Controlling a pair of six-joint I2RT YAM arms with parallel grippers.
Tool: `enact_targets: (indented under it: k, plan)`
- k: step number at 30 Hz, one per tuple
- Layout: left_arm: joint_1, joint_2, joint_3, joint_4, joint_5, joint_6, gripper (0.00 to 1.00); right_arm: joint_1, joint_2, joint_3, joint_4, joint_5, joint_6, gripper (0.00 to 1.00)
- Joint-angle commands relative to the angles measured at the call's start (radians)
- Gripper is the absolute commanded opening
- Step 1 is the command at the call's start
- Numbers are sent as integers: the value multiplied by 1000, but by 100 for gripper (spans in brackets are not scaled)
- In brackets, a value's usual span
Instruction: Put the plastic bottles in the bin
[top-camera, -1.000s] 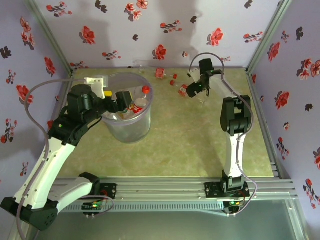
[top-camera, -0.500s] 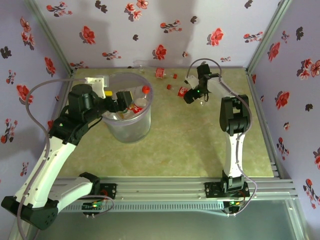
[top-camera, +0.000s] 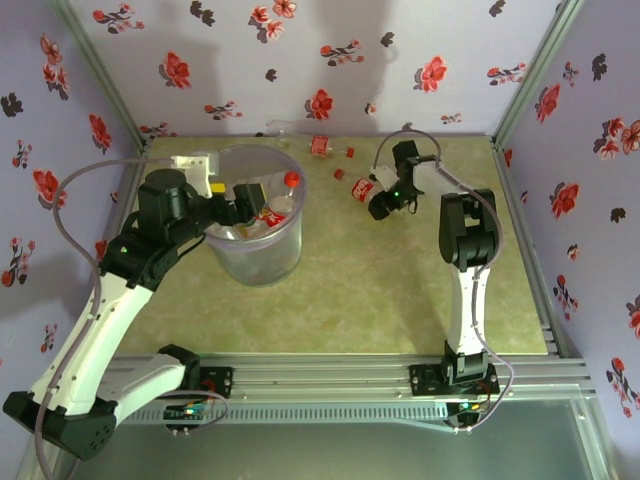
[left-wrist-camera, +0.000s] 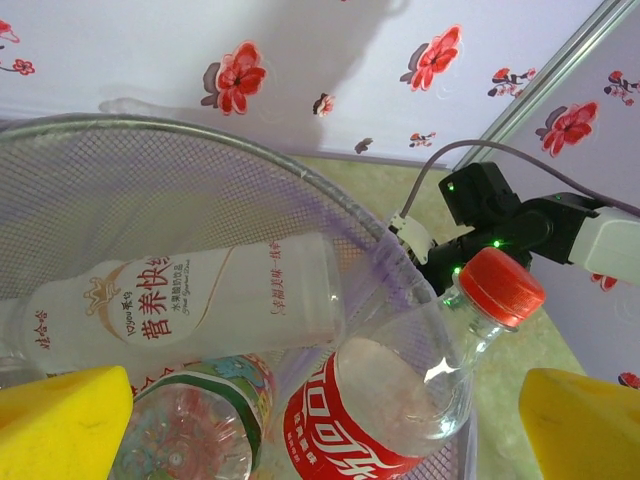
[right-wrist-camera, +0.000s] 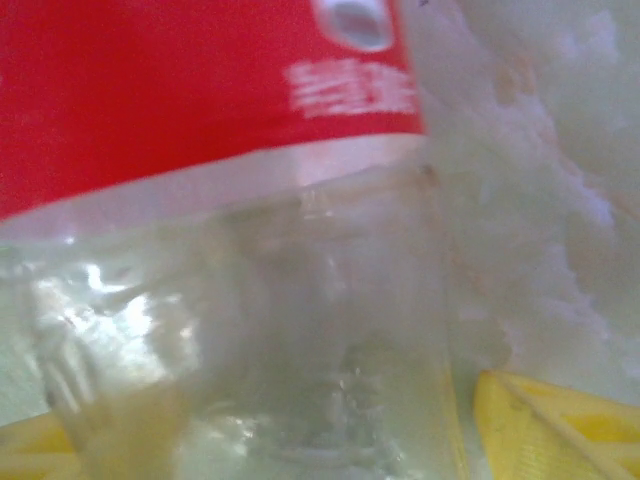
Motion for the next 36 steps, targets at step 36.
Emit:
enact_targets:
  k: [36]
  plan:
    - [-217, 450, 458, 283, 273, -95, 100, 272, -1177, -767, 569, -169, 596, 30]
